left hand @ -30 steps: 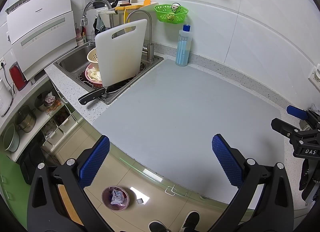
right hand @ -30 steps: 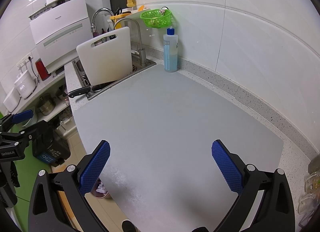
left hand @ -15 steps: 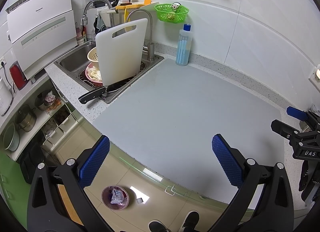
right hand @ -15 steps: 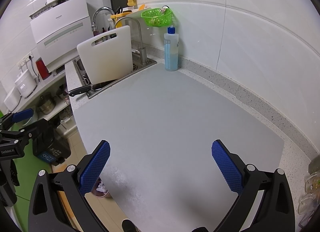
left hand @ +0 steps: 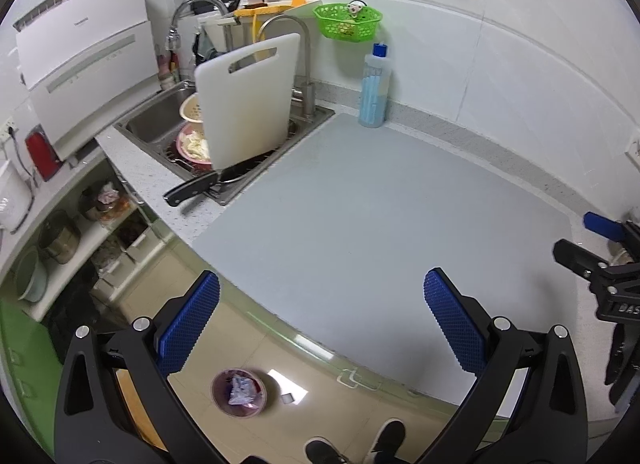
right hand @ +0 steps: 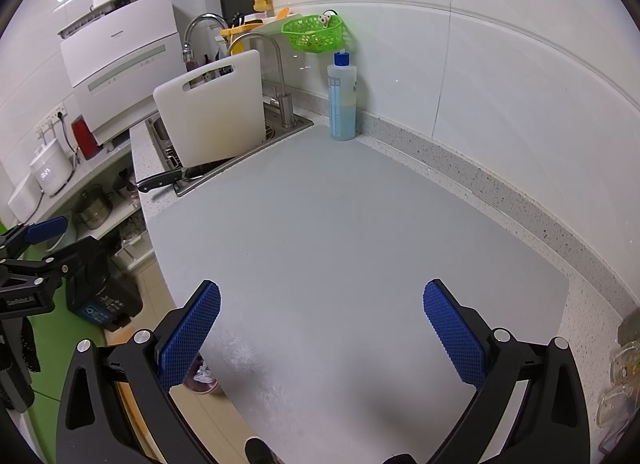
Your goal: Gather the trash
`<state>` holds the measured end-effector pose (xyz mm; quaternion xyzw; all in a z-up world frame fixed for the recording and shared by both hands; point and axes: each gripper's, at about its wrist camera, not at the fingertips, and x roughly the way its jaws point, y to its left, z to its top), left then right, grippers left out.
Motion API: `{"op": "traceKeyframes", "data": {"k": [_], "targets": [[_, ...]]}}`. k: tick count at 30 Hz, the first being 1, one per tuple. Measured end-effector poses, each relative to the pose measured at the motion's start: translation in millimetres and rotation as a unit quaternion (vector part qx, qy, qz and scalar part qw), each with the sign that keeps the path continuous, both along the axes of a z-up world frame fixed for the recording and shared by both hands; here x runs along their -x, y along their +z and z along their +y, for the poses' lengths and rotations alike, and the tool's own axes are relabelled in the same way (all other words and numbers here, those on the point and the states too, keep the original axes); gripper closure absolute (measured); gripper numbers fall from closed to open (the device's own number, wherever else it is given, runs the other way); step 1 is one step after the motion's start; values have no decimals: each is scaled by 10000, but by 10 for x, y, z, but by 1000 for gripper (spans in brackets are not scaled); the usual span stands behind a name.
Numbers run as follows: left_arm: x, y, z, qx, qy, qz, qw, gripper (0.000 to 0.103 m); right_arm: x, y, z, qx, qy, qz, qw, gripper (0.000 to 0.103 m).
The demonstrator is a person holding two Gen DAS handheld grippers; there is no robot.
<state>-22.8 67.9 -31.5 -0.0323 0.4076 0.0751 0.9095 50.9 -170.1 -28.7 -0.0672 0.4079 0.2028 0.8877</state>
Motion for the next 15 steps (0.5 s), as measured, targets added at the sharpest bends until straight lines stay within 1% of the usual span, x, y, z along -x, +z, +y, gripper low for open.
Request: {"op": "traceKeyframes", "data": {"k": [2,5,7,11,15], "targets": [[-2,-1,11,60,-6,-16,10000,3,11,-5,6,0,-3,5,10000,6],[-20,-13,53,297,-83,-4,9995,3,-3,-6,-8,-5,-5,9,10000,6],[-32,-19,67,366,-103,18,9993,3,11,-15,-10,-10,-15,19,10000,6],[-39,-7,22,228,-54,10,9997,3,17,-23,-18,-17,-18,25,10000,6],[-27,20,-44,-1,-35,-35,10000,3,18,-19,-18,-16,-31,18,10000,6]]}}
